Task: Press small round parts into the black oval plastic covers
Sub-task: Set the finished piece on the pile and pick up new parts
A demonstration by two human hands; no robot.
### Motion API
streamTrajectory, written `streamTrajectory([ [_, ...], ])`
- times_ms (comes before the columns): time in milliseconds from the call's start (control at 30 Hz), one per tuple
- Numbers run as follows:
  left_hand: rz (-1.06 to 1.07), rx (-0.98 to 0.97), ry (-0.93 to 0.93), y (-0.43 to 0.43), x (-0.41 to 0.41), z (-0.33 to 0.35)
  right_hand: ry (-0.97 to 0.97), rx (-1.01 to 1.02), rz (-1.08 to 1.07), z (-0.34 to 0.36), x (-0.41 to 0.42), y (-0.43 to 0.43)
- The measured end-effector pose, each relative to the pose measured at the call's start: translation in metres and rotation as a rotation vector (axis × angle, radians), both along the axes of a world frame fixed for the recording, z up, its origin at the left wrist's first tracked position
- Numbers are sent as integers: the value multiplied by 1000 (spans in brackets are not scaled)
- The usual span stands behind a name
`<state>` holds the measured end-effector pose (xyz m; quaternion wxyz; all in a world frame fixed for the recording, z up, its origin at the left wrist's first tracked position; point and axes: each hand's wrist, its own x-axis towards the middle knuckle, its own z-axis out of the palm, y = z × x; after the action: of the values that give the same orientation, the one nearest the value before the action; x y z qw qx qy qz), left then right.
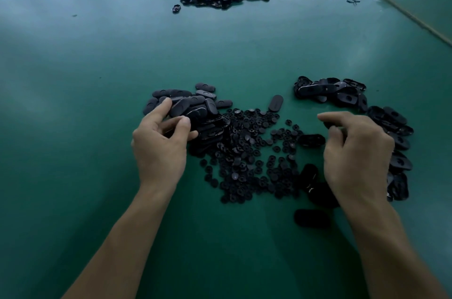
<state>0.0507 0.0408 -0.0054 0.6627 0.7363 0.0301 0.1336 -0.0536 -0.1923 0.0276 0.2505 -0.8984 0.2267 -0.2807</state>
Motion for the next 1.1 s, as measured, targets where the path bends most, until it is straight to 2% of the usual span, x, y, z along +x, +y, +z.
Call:
streamTrajectory([
  [100, 18, 61, -75, -4, -6, 6, -179, 133, 136, 2, 4, 9],
  [233, -72, 162, -248, -13, -21, 19, -228, 587, 454, 4, 7, 25],
  [367, -390, 37, -148, -30, -41, 25, -214, 854, 603, 4, 8, 36],
  [467, -543, -31, -67, -35, -47, 23, -212, 945, 648, 4, 7, 38],
  [567, -576, -90, -14, -35, -46, 20, -175, 871, 604, 1, 7, 39],
  [767, -542, -220, 40, -34, -42, 18, -79, 458, 529, -5, 6, 40],
  [1000, -592, -130, 30, -33, -43, 16, -86, 416, 530, -4, 6, 41],
  [1100, -588, -134, 35, -33, -43, 16, -81, 269, 462, -4, 6, 41],
])
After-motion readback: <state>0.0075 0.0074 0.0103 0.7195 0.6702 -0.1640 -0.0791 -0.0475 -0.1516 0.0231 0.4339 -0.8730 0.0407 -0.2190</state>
